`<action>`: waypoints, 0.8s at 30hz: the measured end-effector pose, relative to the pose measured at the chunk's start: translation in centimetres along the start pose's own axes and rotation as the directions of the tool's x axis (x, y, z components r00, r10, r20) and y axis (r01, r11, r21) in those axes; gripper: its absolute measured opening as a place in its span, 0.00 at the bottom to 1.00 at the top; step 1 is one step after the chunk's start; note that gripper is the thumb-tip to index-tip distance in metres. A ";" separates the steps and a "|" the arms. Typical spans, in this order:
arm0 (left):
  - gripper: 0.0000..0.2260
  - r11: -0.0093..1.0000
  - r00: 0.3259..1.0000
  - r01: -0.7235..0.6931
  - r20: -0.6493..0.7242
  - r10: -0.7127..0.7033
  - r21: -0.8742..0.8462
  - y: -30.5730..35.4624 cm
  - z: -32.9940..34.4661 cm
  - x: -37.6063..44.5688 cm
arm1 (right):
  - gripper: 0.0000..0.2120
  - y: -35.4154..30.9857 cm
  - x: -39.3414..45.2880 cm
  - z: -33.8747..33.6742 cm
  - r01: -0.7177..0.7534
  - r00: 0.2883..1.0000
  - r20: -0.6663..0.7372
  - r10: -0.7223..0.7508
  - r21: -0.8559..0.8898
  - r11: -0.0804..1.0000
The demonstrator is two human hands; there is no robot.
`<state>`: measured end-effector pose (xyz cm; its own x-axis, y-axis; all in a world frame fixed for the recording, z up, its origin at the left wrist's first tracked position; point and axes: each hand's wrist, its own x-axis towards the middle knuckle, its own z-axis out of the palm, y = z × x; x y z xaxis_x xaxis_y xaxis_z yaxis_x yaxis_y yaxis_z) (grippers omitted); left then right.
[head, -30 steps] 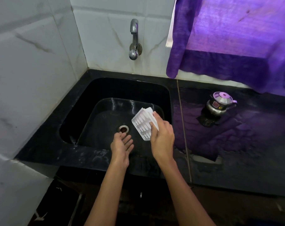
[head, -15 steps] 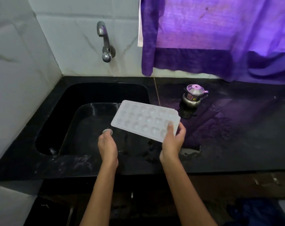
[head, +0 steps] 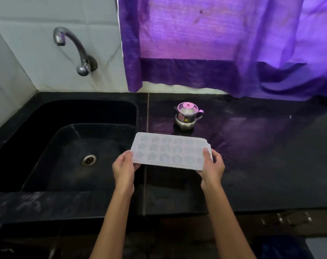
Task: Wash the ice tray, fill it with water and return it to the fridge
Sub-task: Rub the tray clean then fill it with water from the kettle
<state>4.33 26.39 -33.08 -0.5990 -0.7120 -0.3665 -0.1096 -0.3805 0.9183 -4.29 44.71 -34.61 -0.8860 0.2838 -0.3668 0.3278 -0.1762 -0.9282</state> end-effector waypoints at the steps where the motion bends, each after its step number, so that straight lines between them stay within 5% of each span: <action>1: 0.08 1.000 0.999 -0.025 0.019 0.025 0.012 -0.5 1.1 -0.3 | 0.06 -0.3 1.1 -0.7 0.007 1.000 0.013 -0.007 -0.026 1.000; 4: 0.10 0.996 0.997 -0.072 0.014 0.071 0.048 -2.0 4.2 -1.0 | 0.09 -0.9 4.4 -2.3 0.116 0.993 0.054 -0.107 -0.222 0.968; 9: 0.12 0.982 0.986 -0.085 -0.128 0.108 0.170 -4.0 8.0 -2.1 | 0.15 -1.3 8.7 -4.4 0.302 0.953 0.153 -0.262 -0.564 0.769; 13: 0.14 0.948 0.968 -0.068 -0.210 0.138 0.310 -4.4 9.3 -2.5 | 0.14 -1.5 10.7 -5.2 0.368 0.930 0.237 -0.282 -0.622 0.691; 24: 0.07 0.722 0.992 0.070 -0.121 0.019 0.688 -1.9 9.0 -0.4 | 0.18 -2.5 13.4 -4.7 0.325 0.945 0.291 -0.151 -0.769 0.551</action>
<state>-2.38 32.66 -33.33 -0.5006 -0.7851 -0.3647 -0.6672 0.0815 0.7404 -15.46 53.37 -37.50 -0.9820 0.0201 -0.1878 0.1446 0.7198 -0.6789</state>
